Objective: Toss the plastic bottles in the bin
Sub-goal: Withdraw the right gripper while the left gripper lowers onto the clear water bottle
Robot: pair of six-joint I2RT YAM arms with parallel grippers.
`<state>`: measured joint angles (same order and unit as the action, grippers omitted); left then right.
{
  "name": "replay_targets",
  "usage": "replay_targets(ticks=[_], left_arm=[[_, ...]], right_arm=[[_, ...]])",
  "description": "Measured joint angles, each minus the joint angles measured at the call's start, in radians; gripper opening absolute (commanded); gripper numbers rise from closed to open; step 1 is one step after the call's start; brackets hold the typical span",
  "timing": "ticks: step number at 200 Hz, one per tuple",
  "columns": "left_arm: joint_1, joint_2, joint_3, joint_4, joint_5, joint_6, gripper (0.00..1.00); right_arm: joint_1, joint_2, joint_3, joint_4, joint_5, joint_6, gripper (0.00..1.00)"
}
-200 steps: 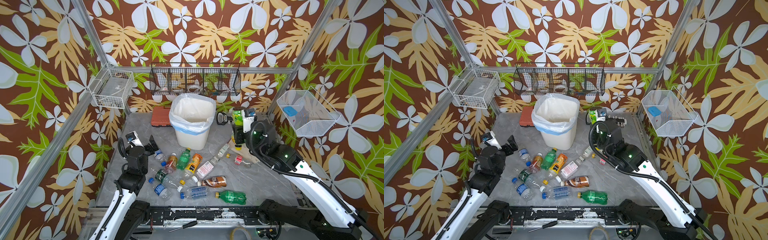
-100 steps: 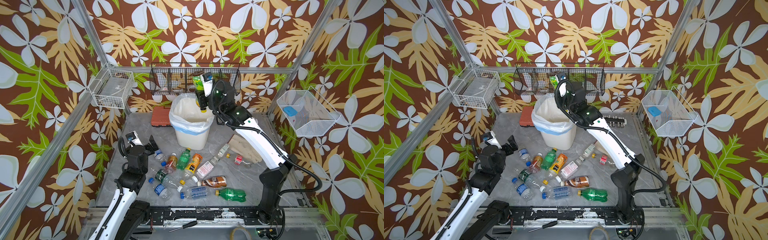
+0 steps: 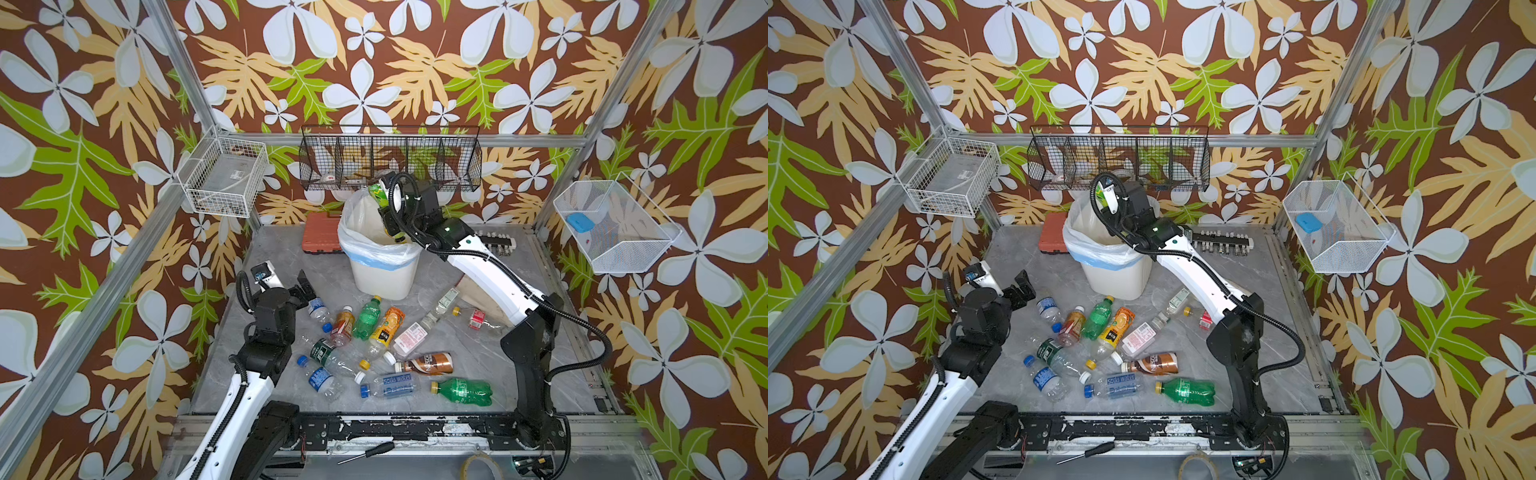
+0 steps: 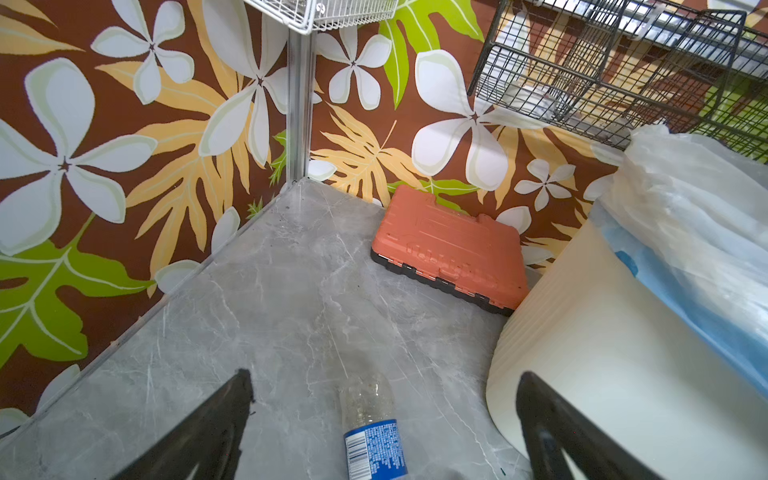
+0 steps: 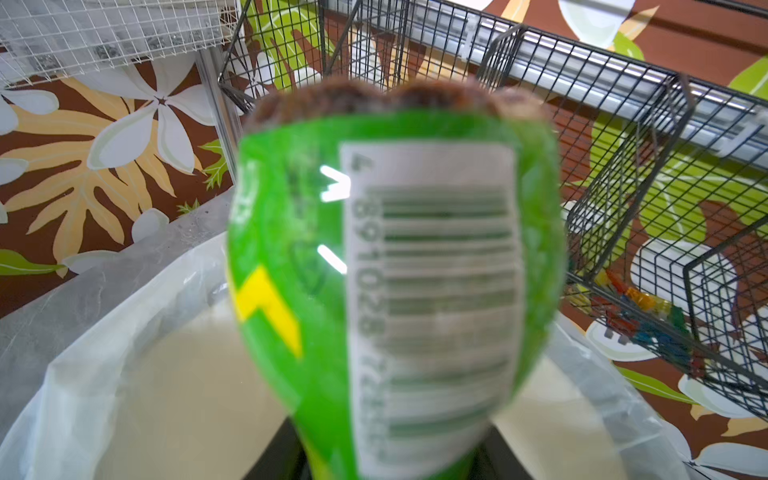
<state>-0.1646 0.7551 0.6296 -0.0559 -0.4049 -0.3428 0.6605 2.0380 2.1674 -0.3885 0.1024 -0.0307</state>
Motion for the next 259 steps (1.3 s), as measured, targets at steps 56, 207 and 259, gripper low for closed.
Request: replay_targets(ticks=[56, 207, 259], left_arm=[[0.001, -0.001, 0.000, -0.007, 0.000, -0.008, 1.00], [0.006, 0.189, 0.072, -0.095, 0.021, -0.025, 0.99], [0.038, 0.418, 0.185, -0.210, 0.102, -0.057, 0.97]], right_arm=[[0.000, -0.048, -0.024, -0.008, 0.036, 0.009, 0.93], [-0.001, -0.954, -1.193, 0.209, 0.248, 0.354, 0.99], [-0.001, -0.966, -1.218, 0.196, 0.268, 0.367, 1.00]])
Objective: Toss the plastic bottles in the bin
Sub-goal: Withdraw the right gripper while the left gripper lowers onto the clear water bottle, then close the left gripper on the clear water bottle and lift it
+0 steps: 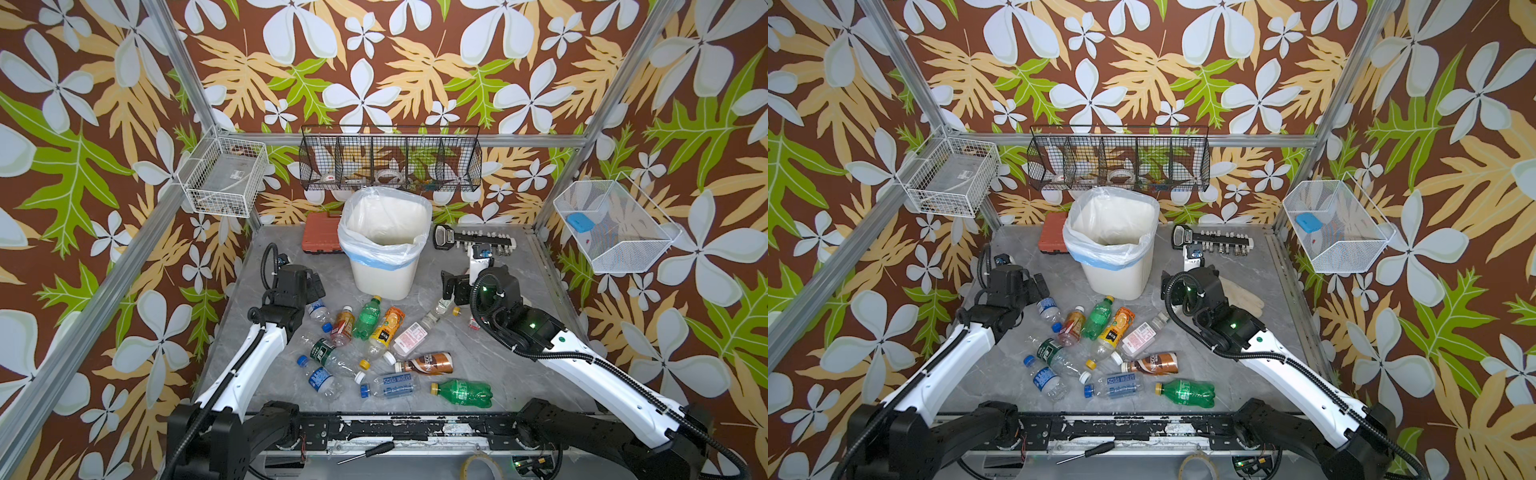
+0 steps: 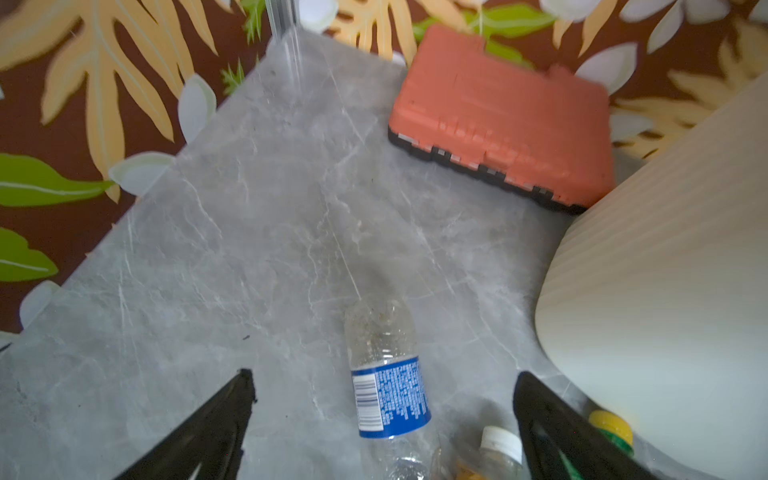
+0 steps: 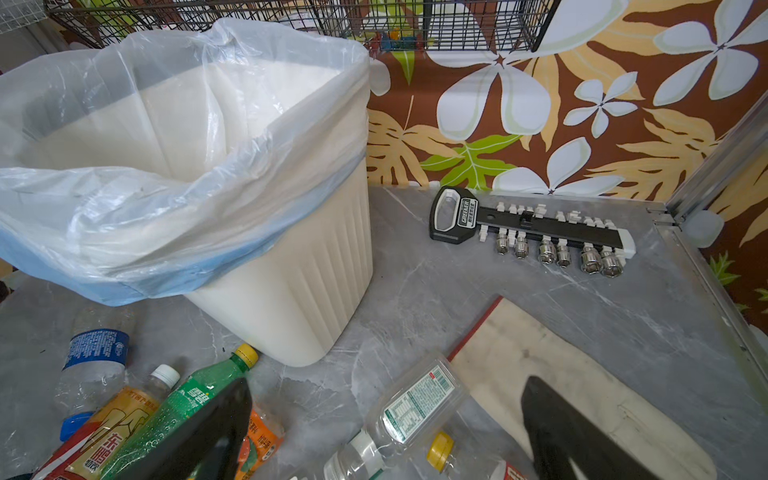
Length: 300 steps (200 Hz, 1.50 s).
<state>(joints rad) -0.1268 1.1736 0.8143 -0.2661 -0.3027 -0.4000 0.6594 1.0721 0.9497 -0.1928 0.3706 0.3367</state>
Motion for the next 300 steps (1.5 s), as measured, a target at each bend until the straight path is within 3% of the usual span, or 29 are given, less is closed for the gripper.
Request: replay_targets(ticks=[38, 185, 234, 300], left_arm=[[0.073, 0.113, 0.032, -0.057, 0.065, -0.018, 0.97], [0.080, 0.399, 0.080, -0.035, 0.255, -0.072, 0.84], [0.080, 0.465, 0.105, -0.019, 0.291, -0.095, 0.64], [0.106, 0.449, 0.104, -0.008, 0.329, -0.103, 0.46]], right_arm=[[0.000, -0.046, -0.046, 0.008, 0.005, 0.003, 1.00], [0.000, -0.146, -0.135, 0.021, 0.074, -0.017, 1.00], [0.000, -0.158, -0.140, 0.021, 0.083, -0.025, 1.00], [0.000, -0.190, -0.149, 0.021, 0.107, -0.027, 1.00]])
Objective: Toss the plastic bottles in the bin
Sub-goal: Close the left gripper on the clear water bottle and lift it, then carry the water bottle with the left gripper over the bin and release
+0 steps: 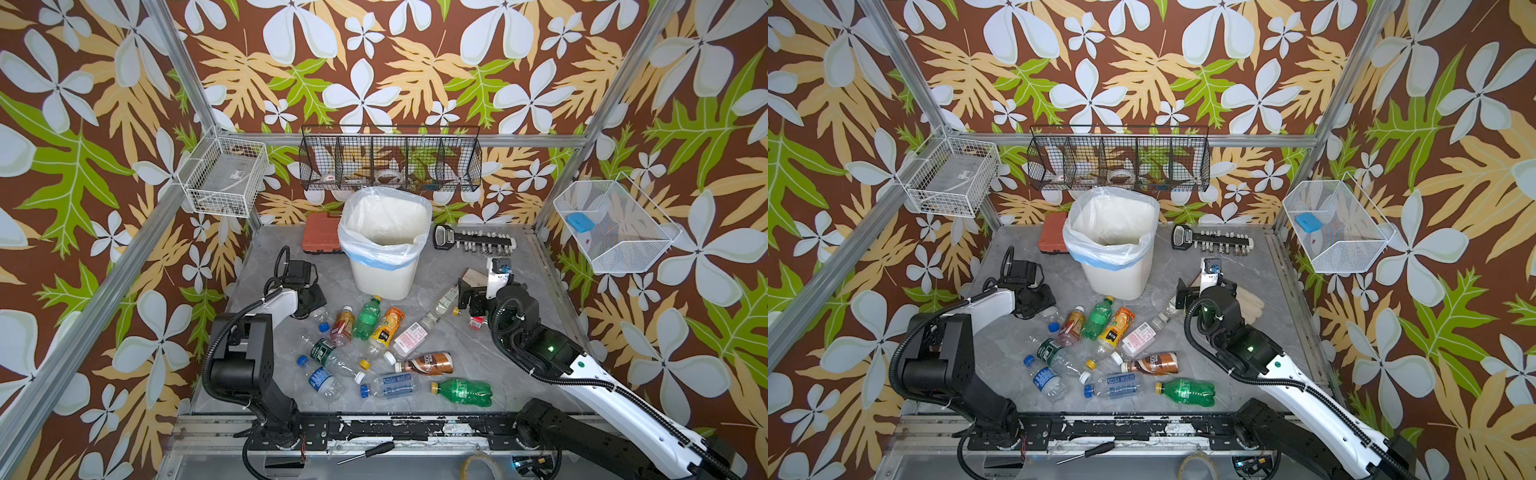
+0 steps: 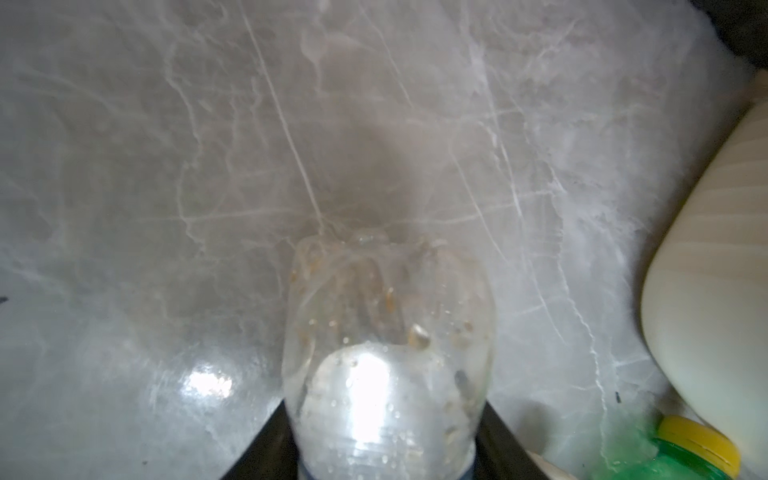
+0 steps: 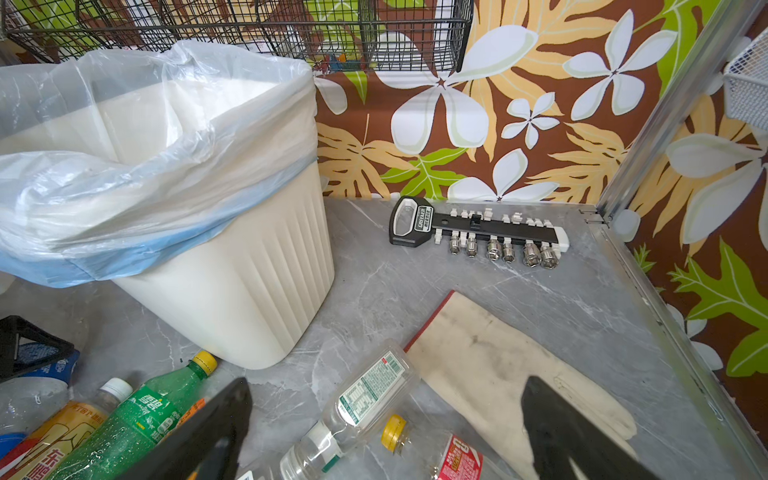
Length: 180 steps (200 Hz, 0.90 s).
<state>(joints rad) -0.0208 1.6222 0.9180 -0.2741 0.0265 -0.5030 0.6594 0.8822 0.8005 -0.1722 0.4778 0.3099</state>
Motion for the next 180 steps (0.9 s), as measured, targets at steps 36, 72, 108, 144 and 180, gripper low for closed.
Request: replay_targets(ticks=[36, 72, 108, 144, 180], left_arm=[[0.040, -0.120, -0.054, 0.069, 0.045, -0.018, 0.42], [0.071, -0.428, -0.189, 0.239, 0.084, -0.018, 0.42], [0.071, -0.692, -0.309, 0.391, 0.062, 0.000, 0.42], [0.071, -0.759, -0.311, 0.436, 0.053, 0.015, 0.41], [0.071, -0.769, -0.201, 0.428, 0.108, 0.014, 0.40]], right_arm=[[0.000, -0.003, 0.001, 0.000, 0.002, 0.000, 1.00], [0.000, -0.020, -0.001, 0.000, 0.010, 0.004, 1.00], [0.000, -0.004, 0.002, 0.003, 0.011, 0.013, 0.99], [0.000, 0.021, 0.016, 0.008, 0.005, 0.015, 1.00], [0.000, 0.023, 0.020, 0.008, 0.003, 0.015, 1.00]])
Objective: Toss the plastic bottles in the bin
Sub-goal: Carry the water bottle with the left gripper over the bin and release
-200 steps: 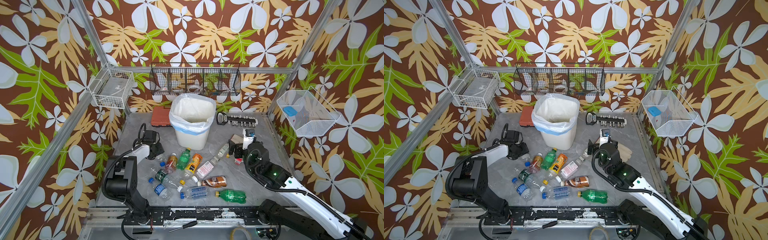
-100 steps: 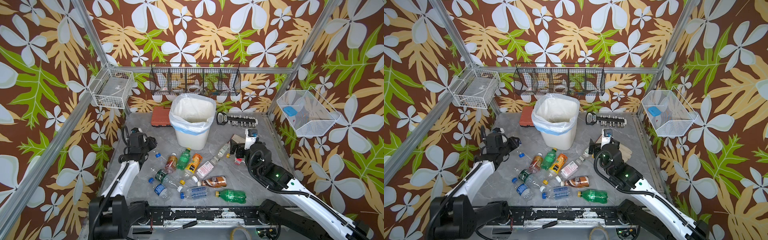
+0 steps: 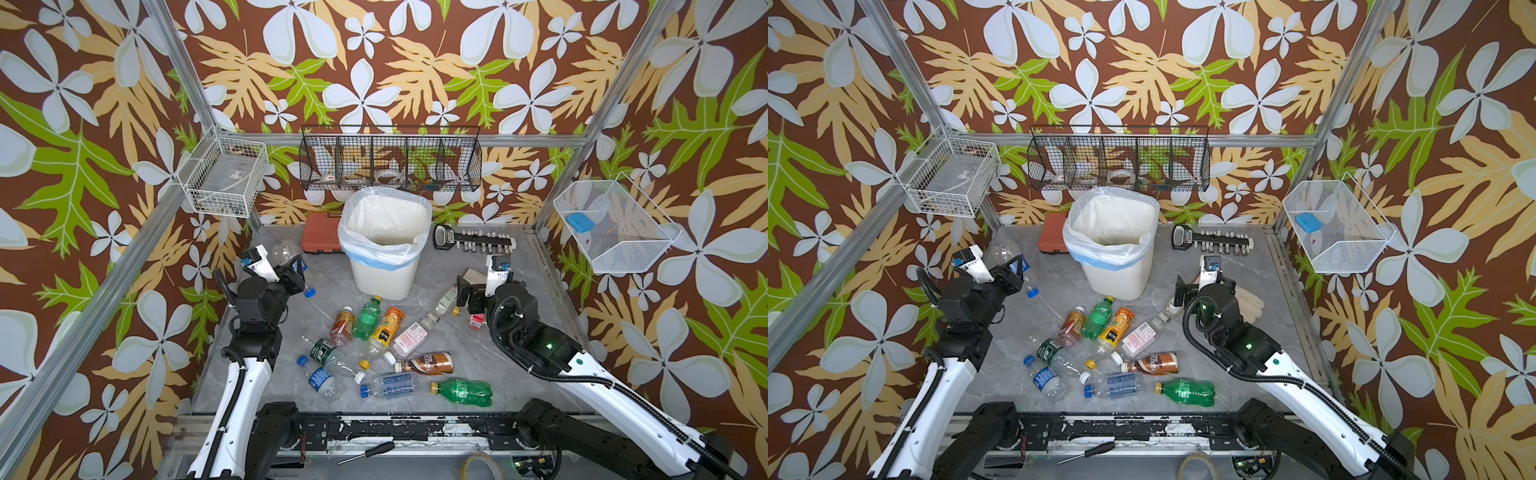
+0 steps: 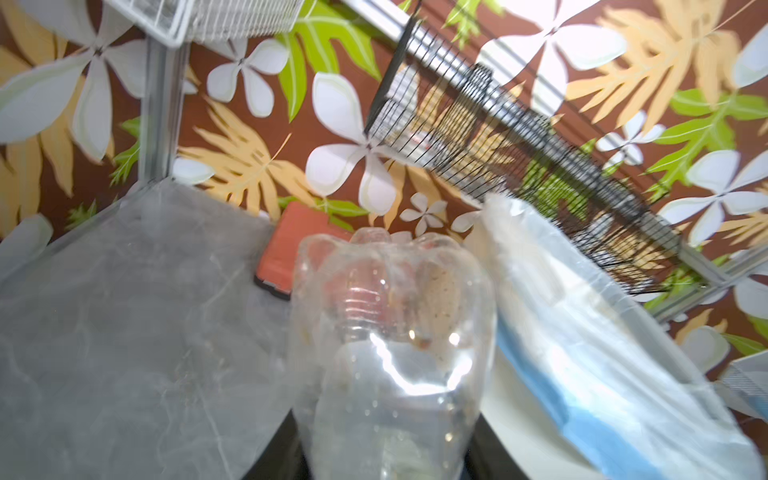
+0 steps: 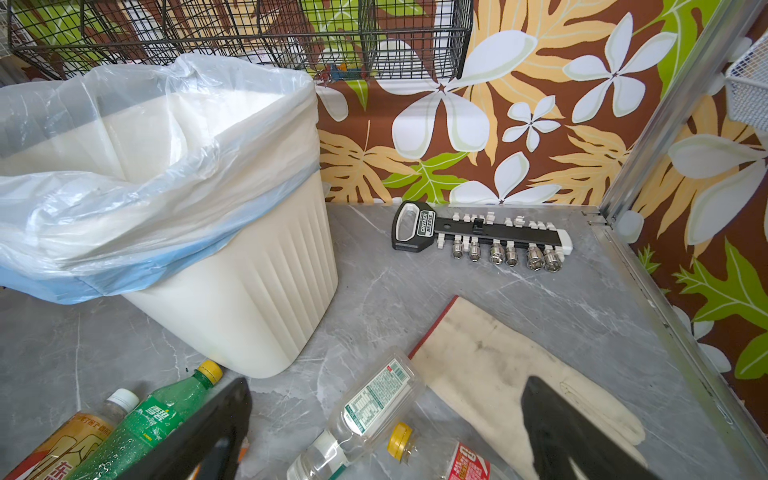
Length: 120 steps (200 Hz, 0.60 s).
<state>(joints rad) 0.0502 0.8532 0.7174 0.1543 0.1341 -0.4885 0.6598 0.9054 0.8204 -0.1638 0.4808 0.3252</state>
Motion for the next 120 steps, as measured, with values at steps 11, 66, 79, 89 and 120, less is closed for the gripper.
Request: replay_targets(ticks=[11, 66, 79, 89, 120], left_arm=[[-0.009, 0.017, 0.087, 0.005, 0.025, 0.000, 0.40], [-0.280, 0.268, 0.490, 0.043, 0.042, 0.101, 0.40], [-0.301, 0.371, 0.569, 0.043, 0.050, 0.100, 0.39], [-0.312, 0.445, 0.621, 0.030, 0.049, 0.096, 0.39], [-0.399, 0.590, 0.725, 0.015, -0.024, 0.138, 0.39]], right_arm=[[0.000, 0.000, 0.000, 0.001, 0.000, 0.001, 1.00], [0.000, -0.006, -0.016, 0.021, -0.006, 0.039, 1.00], [0.000, -0.012, -0.016, 0.021, -0.006, 0.043, 1.00], [0.000, -0.018, -0.017, 0.021, -0.006, 0.048, 1.00], [0.000, -0.027, -0.027, 0.027, -0.005, 0.058, 1.00]])
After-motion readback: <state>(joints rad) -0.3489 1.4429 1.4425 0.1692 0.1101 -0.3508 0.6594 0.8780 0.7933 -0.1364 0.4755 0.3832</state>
